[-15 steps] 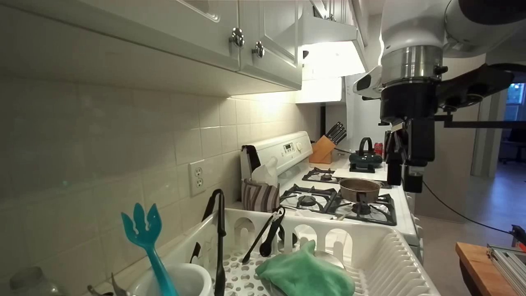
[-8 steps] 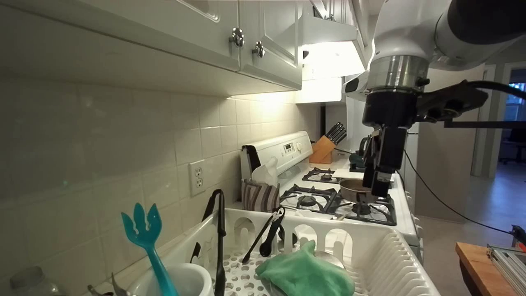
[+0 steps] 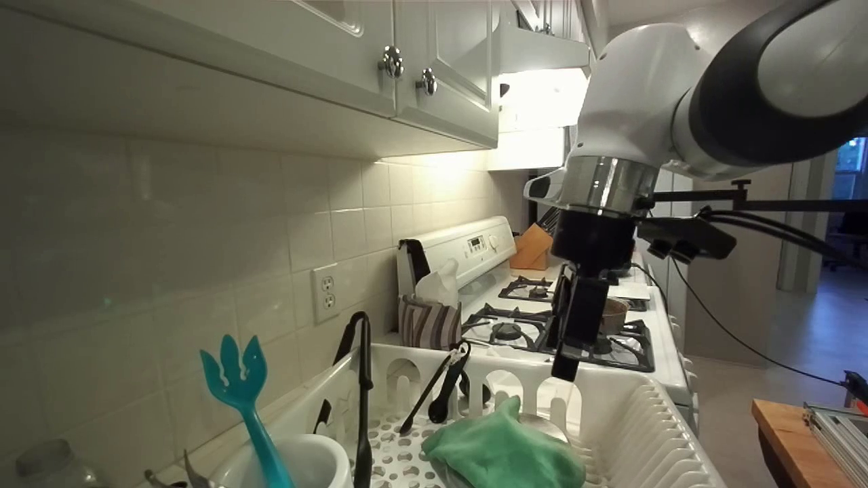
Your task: Put the lid on top of the pot
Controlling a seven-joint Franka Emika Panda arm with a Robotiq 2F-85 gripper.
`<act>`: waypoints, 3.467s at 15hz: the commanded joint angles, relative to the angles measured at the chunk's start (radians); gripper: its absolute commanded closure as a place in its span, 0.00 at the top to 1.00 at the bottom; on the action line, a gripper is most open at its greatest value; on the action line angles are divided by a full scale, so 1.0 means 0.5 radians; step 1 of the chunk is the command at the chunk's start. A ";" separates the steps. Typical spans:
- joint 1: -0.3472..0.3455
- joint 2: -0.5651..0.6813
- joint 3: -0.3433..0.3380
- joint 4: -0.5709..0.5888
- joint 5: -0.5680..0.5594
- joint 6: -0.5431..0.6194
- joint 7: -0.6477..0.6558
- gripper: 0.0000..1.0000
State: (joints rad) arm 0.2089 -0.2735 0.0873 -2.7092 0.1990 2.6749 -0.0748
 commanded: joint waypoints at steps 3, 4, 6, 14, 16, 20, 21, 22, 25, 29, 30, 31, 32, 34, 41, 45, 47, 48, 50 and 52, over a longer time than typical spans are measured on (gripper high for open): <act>-0.037 0.367 0.057 0.152 -0.138 0.226 0.031 1.00; -0.040 0.409 0.061 0.168 -0.154 0.250 0.028 1.00; -0.038 0.500 0.062 0.208 -0.151 0.299 0.001 1.00; -0.064 0.779 0.076 0.331 -0.164 0.481 0.057 1.00; -0.070 0.802 0.070 0.337 -0.173 0.497 0.094 1.00; -0.085 0.854 0.077 0.357 -0.162 0.493 0.103 0.91; -0.084 0.863 0.079 0.357 -0.163 0.499 0.106 0.75; -0.082 0.871 0.079 0.356 -0.164 0.504 0.113 0.66; -0.082 0.898 0.079 0.358 -0.170 0.511 0.120 0.44; -0.097 0.907 0.073 0.364 -0.172 0.521 0.128 0.19; -0.103 0.905 0.072 0.364 -0.172 0.521 0.129 0.11; -0.108 0.902 0.069 0.364 -0.177 0.521 0.132 0.05; -0.108 0.898 0.070 0.364 -0.177 0.521 0.134 0.06; -0.110 0.882 0.072 0.363 -0.170 0.505 0.138 0.07; -0.128 0.711 0.131 0.325 -0.068 0.447 0.119 0.07; -0.148 0.567 0.225 0.301 0.161 0.368 -0.016 0.07; -0.133 0.466 0.241 0.288 0.307 0.293 -0.117 0.07; -0.121 0.402 0.231 0.271 0.365 0.255 -0.164 0.07; -0.100 0.270 0.182 0.230 0.436 0.189 -0.217 0.07; -0.089 0.136 0.116 0.184 0.459 0.127 -0.230 0.07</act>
State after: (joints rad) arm 0.1515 -0.0719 0.1844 -2.5526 0.3782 2.7925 -0.1510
